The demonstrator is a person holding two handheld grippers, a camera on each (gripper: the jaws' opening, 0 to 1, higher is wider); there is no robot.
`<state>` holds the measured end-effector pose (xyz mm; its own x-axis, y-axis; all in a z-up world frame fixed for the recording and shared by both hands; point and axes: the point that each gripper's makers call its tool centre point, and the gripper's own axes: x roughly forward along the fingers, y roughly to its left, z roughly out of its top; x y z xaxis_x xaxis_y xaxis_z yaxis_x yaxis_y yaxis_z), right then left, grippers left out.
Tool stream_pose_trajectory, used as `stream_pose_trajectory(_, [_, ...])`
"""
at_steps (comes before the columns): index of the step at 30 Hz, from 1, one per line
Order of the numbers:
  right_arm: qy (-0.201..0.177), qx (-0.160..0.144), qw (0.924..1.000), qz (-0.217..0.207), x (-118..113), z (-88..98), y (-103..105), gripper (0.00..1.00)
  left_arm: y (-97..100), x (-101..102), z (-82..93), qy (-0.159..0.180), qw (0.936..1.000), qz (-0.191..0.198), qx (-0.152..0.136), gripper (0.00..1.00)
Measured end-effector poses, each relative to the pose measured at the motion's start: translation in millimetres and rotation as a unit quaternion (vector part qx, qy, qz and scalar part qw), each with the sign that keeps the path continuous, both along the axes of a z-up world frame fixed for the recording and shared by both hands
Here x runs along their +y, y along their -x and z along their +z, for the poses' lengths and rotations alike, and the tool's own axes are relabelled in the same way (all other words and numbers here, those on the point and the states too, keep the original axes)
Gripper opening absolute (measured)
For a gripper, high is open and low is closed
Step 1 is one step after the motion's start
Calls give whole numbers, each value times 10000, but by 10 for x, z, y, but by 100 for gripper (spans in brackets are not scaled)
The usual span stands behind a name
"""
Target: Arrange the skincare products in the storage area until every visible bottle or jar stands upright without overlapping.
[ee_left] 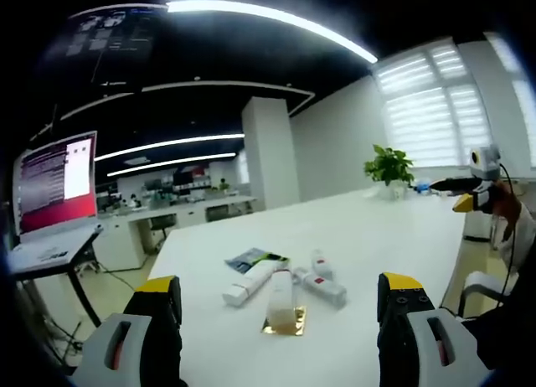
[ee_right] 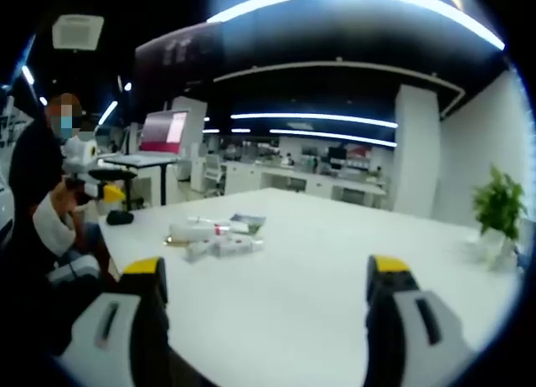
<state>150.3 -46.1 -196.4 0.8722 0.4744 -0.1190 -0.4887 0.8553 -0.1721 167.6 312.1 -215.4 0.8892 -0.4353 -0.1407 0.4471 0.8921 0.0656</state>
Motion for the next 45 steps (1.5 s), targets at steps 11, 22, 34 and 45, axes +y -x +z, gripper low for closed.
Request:
stream_pose_trajectory(11, [-4,-79,9999,-70,-101,62,28,100,0,-9,-40,-58,9999,58,88,99])
stream_pose_trajectory(22, [14,-134,9999,-88,-128,106,57,100,8,-9,-67,-52,9999,33,156,99])
stream_pose_trajectory(34, [-7,-76,10000,-36,-103,71,41,100,-18,-4,-118,-91,9997,51,220,99])
stream_pose_trajectory(45, [-22,20,10000,42,-54,-1,24,100,-36,-30,-180,-133,9995,32,291,99])
